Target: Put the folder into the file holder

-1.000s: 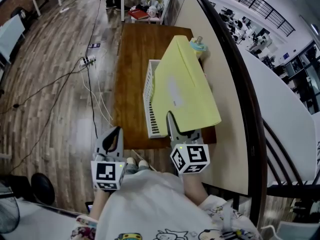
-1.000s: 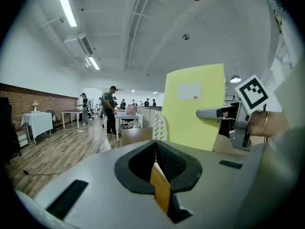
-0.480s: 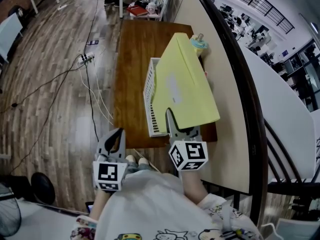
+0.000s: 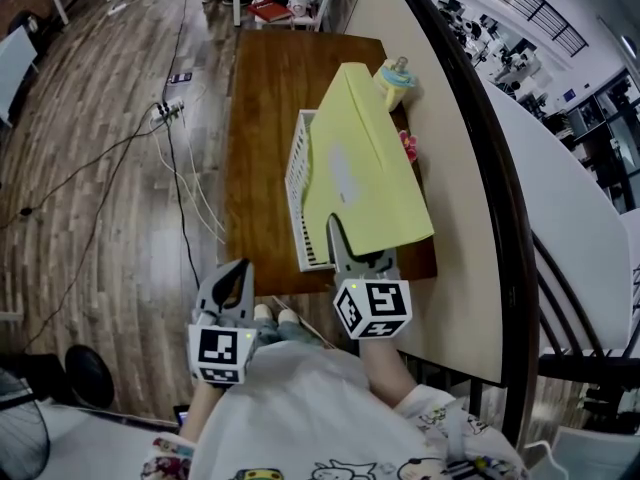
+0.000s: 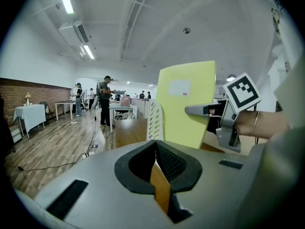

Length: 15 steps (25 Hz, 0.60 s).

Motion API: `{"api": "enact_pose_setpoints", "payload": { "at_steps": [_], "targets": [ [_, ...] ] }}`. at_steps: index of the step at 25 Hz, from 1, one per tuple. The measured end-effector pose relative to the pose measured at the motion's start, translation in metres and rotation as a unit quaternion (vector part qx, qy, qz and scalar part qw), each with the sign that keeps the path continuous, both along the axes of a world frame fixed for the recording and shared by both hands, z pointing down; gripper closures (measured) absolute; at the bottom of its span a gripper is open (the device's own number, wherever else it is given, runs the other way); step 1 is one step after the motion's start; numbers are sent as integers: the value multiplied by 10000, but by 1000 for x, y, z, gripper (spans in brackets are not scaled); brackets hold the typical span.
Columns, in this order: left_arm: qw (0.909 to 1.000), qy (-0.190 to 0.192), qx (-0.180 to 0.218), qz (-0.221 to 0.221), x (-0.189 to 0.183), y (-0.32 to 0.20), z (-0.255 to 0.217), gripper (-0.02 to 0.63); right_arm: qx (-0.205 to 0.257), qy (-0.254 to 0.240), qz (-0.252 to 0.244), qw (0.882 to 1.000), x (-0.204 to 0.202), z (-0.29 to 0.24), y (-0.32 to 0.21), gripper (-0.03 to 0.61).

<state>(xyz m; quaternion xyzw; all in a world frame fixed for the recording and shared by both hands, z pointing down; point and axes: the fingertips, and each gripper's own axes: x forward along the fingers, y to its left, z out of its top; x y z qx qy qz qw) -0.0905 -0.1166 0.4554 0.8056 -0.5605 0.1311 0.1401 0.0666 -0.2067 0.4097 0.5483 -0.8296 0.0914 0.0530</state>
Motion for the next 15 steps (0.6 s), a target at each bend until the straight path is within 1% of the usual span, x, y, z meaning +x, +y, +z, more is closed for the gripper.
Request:
{"api": "enact_pose_setpoints", "payload": {
  "at_steps": [9, 15],
  "targets": [
    [9998, 73, -189, 74, 3, 0, 14, 609, -235, 88, 46, 9997, -2, 25, -3, 410],
    [9996, 69, -248, 90, 3, 0, 17, 609, -369, 136, 59, 9992, -4, 40, -4, 410]
  ]
}}
